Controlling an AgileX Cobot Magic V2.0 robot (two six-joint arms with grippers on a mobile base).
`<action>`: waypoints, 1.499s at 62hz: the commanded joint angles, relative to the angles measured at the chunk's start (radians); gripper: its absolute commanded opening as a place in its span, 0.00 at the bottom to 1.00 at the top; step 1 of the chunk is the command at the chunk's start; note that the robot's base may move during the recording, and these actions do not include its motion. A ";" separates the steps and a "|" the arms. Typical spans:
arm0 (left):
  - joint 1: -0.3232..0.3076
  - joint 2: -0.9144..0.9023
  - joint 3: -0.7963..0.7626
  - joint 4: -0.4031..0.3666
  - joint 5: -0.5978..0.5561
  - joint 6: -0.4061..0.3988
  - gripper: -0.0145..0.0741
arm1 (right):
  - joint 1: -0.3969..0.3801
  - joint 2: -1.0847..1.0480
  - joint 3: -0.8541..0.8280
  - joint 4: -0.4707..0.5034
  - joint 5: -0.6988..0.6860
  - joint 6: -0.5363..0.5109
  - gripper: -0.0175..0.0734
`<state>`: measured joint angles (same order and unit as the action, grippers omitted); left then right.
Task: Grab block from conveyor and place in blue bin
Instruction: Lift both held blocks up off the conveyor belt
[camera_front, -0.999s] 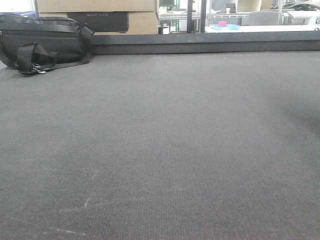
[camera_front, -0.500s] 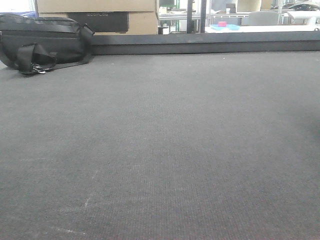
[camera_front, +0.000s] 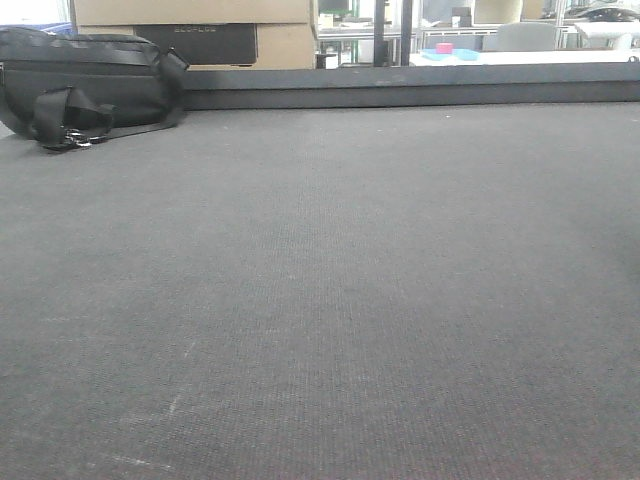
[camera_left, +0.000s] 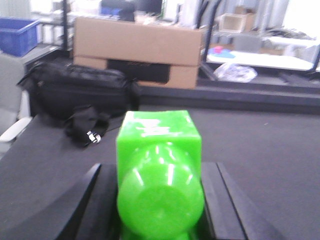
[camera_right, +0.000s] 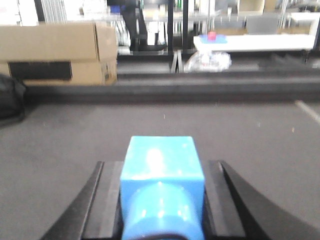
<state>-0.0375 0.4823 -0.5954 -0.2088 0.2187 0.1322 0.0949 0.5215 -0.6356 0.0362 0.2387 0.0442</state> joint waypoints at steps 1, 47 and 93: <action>-0.009 -0.008 0.001 -0.006 -0.052 0.001 0.04 | -0.004 -0.041 -0.002 -0.008 -0.032 0.001 0.01; -0.004 -0.180 -0.001 0.122 0.008 -0.003 0.04 | -0.004 -0.077 -0.002 -0.008 -0.027 0.001 0.01; -0.004 -0.180 -0.001 0.098 0.001 -0.005 0.04 | -0.004 -0.077 -0.002 -0.008 -0.027 0.001 0.01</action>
<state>-0.0394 0.3085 -0.5954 -0.1017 0.2419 0.1322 0.0949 0.4500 -0.6356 0.0356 0.2239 0.0442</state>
